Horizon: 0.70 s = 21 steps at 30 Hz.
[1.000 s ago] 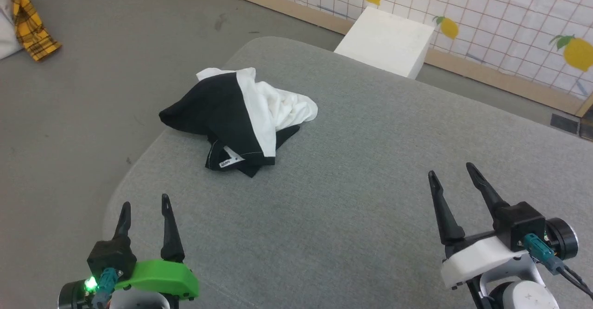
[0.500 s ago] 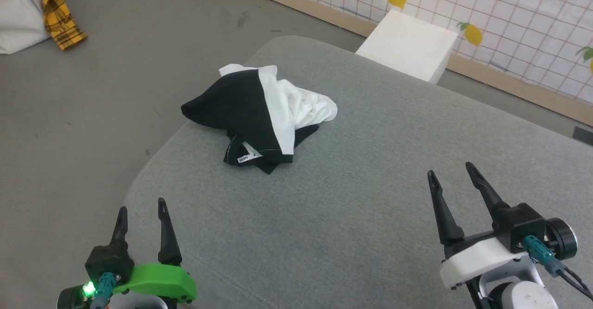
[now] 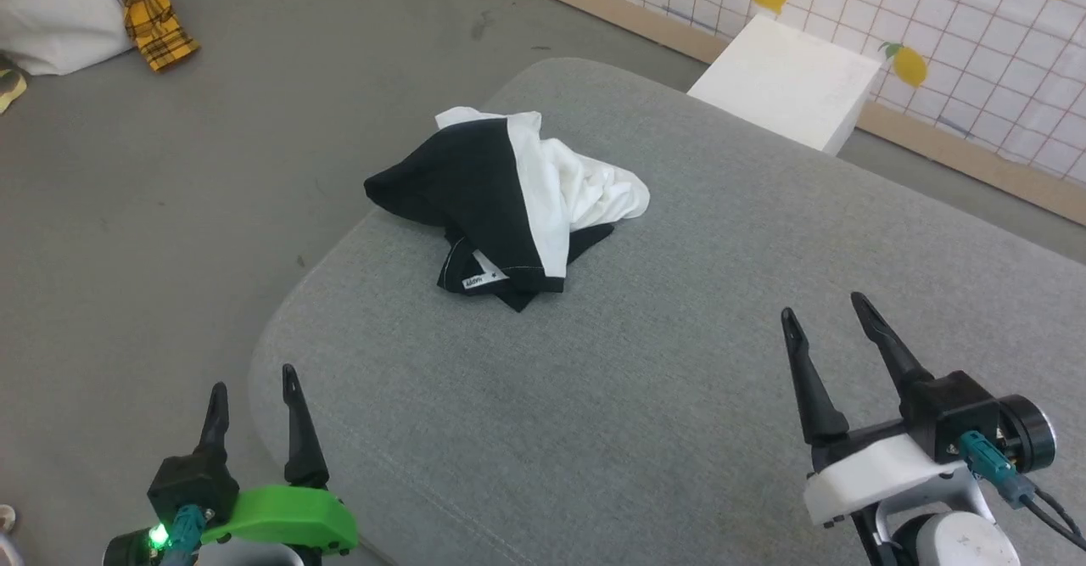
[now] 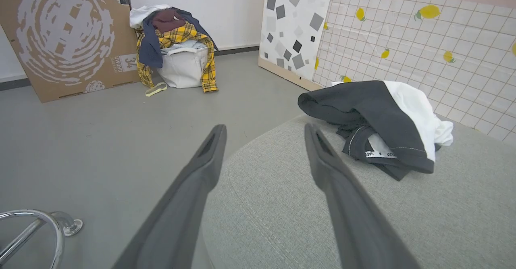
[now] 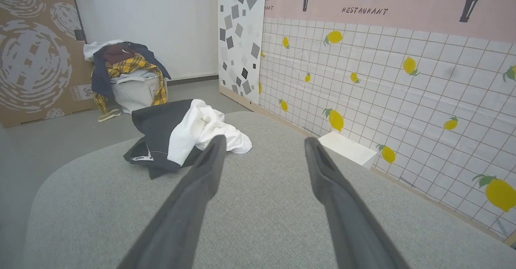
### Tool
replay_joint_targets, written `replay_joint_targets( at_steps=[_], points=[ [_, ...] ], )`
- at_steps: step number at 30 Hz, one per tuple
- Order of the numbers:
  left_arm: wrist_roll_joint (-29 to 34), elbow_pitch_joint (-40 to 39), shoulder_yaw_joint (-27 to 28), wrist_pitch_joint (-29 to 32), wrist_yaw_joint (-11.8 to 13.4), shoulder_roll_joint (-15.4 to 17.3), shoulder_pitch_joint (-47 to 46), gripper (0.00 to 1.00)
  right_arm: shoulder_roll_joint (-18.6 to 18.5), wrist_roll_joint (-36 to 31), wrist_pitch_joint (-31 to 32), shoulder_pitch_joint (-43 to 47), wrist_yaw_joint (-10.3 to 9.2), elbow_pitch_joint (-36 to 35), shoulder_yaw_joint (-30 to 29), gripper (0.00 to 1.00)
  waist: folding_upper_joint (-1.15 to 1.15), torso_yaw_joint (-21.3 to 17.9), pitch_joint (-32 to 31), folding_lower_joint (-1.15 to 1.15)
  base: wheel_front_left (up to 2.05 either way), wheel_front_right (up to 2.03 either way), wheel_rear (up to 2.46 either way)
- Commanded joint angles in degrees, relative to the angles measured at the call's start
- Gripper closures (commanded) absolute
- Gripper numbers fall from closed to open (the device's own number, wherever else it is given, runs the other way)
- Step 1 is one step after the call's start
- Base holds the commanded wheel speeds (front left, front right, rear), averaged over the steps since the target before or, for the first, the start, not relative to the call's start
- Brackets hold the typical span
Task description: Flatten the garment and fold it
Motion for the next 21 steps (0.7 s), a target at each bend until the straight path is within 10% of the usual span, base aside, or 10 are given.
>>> replay_joint_targets(
  at_steps=[1, 21],
  points=[
    [-0.64, 0.27, 0.08, -0.51, 0.05, 0.22, -0.09, 0.00, -0.01, -0.24, -0.48, -1.16, -0.10, -0.02, 0.25, 0.00, 0.40, -0.20, 0.45, 0.00, 0.00, 0.00, 0.00],
    [-4.49, 10.63, -1.95, 25.90, -7.10, 8.56, -42.48, 0.00, -3.78, -0.96, 1.18, -8.30, -0.10, -6.05, 0.63, 0.00, 0.40, -16.30, 20.15, 0.00, 0.00, 0.00, 0.00]
  ],
)
